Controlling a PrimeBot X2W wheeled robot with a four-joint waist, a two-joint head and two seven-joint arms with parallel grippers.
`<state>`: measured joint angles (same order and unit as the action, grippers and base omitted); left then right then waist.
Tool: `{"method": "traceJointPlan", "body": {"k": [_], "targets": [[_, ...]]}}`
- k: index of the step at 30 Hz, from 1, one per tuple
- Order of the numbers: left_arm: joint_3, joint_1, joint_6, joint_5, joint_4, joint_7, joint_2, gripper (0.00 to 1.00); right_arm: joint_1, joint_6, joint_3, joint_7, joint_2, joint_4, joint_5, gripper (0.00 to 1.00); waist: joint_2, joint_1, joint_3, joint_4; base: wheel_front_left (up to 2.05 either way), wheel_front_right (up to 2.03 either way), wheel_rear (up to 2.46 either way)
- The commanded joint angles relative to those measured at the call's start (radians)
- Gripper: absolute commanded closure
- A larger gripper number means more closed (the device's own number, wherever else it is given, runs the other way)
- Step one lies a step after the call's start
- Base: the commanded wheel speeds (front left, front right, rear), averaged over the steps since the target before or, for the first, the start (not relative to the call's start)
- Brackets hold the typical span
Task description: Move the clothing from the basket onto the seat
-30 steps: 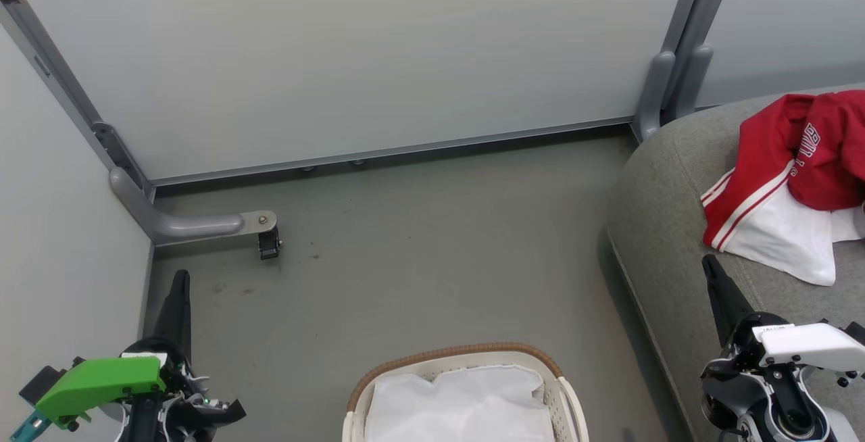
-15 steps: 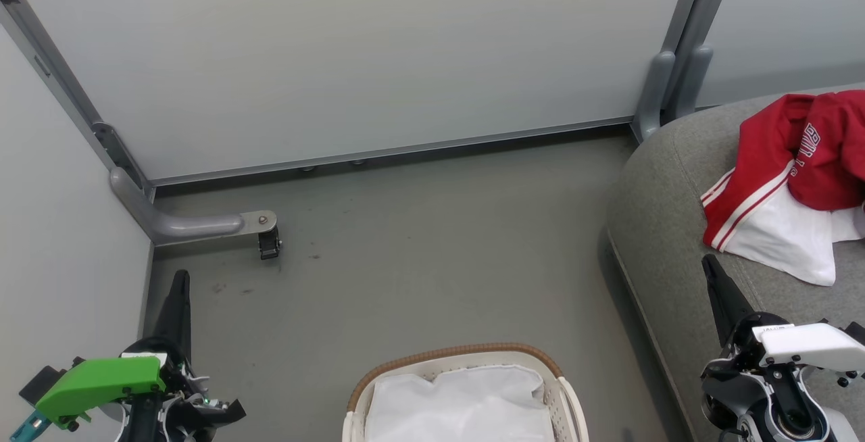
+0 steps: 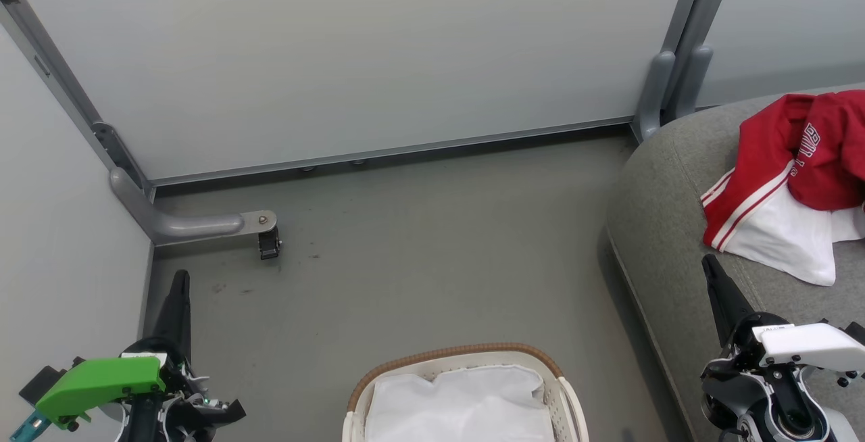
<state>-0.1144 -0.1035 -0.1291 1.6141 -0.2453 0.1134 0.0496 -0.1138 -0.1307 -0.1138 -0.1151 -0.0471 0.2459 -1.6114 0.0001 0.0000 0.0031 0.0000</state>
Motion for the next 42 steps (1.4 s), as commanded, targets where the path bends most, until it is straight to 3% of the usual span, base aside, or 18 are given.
{"method": "traceJointPlan", "body": {"k": [1, 42], "targets": [[-0.003, -0.01, -0.004, -0.002, 0.001, 0.005, 0.003, 1.0, 0.011, 0.0, -0.002, -0.002, -0.006, -0.004, -0.003, 1.0, -0.0001, 0.0, 0.0, 0.0, 0.0, 0.0, 0.0], [-0.003, -0.01, -0.004, -0.003, 0.002, 0.005, 0.002, 1.0, 0.011, 0.0, -0.002, -0.001, -0.006, -0.004, -0.003, 1.0, -0.0001, 0.0, 0.0, 0.0, 0.0, 0.0, 0.0]]}}
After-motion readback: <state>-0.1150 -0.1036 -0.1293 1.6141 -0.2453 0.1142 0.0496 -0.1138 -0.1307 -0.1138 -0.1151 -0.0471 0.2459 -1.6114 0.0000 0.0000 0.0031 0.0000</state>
